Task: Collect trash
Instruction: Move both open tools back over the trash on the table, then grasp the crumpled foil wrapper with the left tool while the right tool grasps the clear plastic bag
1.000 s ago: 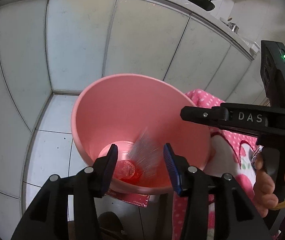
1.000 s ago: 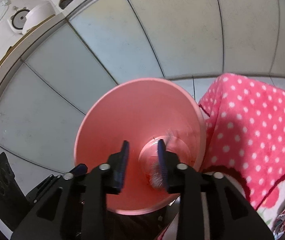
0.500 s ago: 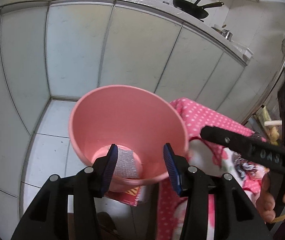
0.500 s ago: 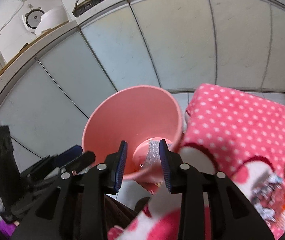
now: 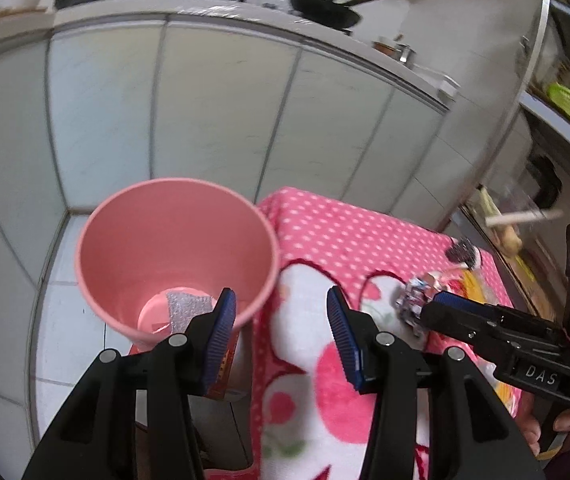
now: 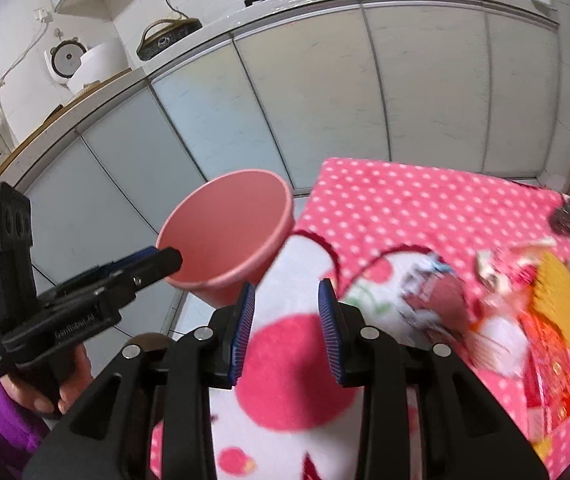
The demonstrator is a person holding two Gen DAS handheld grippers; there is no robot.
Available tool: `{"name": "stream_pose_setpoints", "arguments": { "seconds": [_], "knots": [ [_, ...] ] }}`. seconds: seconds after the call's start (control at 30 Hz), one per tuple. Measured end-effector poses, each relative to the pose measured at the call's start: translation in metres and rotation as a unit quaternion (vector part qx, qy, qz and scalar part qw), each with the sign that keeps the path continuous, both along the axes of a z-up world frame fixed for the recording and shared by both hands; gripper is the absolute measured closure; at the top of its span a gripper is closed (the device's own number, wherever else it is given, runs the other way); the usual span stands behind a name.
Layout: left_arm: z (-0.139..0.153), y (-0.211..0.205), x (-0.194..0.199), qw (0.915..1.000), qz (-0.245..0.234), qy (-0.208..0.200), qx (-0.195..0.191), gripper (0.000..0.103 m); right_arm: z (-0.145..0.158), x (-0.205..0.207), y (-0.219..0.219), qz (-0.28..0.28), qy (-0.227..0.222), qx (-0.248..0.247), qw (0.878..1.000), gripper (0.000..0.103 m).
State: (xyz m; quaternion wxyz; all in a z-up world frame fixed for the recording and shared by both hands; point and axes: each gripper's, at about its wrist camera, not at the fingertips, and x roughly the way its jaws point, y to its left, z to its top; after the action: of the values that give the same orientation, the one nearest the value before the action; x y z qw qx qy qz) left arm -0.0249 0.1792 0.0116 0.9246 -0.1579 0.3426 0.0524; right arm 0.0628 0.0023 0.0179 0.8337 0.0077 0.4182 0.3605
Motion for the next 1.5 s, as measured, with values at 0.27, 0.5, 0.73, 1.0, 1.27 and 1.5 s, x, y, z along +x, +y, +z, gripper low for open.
{"name": "stream_pose_setpoints", "arguments": {
  "seconds": [0.27,0.5,0.73,1.0,1.27,1.5],
  "knots": [
    [0.010,-0.043,0.000,0.9982,-0.053,-0.009,0.026,0.056,0.001,-0.025,-0.066,-0.047,-0.027,-0.010,0.998,0.069],
    [0.006,-0.074,0.005,0.9948,-0.094,-0.004,0.040,0.056,-0.002,-0.036,-0.113,-0.093,-0.041,-0.020,0.995,0.069],
    [-0.002,-0.105,0.025,0.9909,-0.129,0.015,0.034,0.056,-0.012,-0.029,-0.158,-0.146,-0.028,-0.015,0.989,0.069],
    [-0.013,-0.140,0.062,0.9869,-0.153,0.039,0.034,0.056,-0.022,-0.015,-0.203,-0.198,-0.019,-0.009,0.980,0.069],
    [-0.028,-0.163,0.101,0.9868,-0.143,0.065,0.037,0.056,-0.035,0.007,-0.231,-0.219,-0.004,-0.001,0.976,0.069],
    [-0.050,-0.163,0.119,0.9864,-0.124,0.101,0.039,0.056,-0.040,0.027,-0.242,-0.223,0.010,0.012,0.975,0.069]
  ]
}}
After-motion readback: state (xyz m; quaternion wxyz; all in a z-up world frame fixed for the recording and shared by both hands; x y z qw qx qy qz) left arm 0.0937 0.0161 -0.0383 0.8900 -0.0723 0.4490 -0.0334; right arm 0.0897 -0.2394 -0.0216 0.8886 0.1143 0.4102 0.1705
